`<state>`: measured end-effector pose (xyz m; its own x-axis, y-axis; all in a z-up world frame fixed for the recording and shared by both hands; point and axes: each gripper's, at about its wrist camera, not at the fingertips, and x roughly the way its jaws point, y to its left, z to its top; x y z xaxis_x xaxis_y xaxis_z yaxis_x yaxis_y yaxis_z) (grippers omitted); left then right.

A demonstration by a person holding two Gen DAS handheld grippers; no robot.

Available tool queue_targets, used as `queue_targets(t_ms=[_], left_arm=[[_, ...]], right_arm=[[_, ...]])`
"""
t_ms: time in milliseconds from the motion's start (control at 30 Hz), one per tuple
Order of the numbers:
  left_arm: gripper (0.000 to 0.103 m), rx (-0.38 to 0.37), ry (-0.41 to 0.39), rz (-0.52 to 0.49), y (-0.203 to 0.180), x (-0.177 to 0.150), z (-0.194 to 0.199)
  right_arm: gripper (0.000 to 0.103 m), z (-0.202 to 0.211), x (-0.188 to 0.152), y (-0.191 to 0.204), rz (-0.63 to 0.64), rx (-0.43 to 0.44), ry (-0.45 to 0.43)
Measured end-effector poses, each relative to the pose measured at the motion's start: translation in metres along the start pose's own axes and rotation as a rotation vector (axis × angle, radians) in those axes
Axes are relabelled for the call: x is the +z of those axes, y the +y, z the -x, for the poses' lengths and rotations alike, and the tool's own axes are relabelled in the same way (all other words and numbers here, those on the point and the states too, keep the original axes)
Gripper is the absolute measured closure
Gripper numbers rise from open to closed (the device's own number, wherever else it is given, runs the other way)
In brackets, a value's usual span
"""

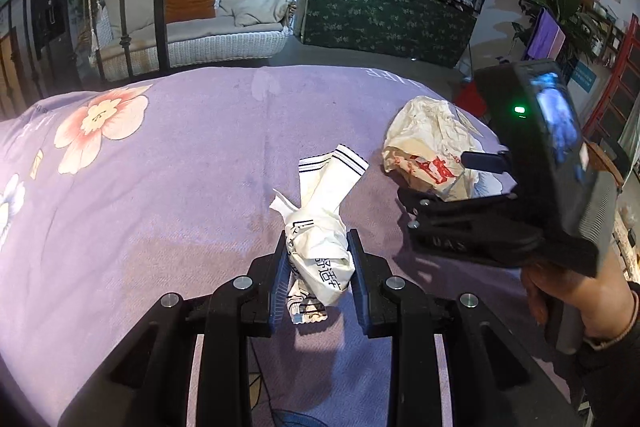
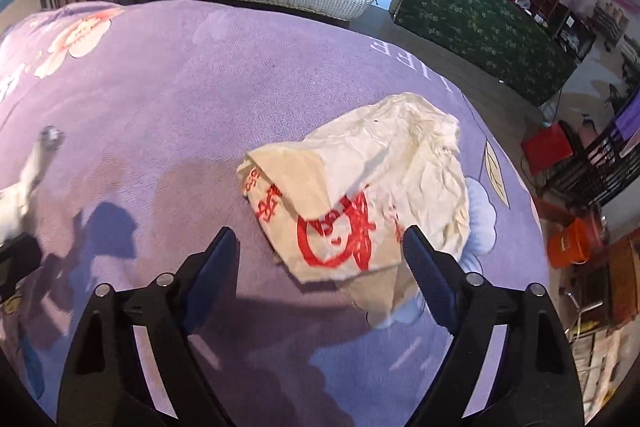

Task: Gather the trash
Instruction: 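Grasp the white-and-red printed plastic bag with the right tool, then carry the plastic bag over the bin and open the right tool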

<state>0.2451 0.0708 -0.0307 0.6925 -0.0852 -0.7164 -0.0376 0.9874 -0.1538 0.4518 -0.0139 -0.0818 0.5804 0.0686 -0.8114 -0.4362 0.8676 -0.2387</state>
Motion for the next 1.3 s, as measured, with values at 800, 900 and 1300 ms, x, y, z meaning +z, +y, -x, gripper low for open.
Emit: queue_targets(t_ms=[800,900,1300], left_arm=[[0.076,-0.025,-0.019,0.043,0.009,-0.015,0.018],[0.076,-0.031,-0.019,0.041,0.009,-0.016,0.020],[0.076,-0.096,-0.035,-0.017,-0.017,-0.028,0.040]], right_arm=[[0.091,0.069,-0.025,-0.018,-0.117,0.035,-0.133],[0.091,0.090,-0.034,-0.020,-0.134,0.058,-0.159],[0.091,0.159,-0.085,-0.038,-0.254,0.130,-0.215]])
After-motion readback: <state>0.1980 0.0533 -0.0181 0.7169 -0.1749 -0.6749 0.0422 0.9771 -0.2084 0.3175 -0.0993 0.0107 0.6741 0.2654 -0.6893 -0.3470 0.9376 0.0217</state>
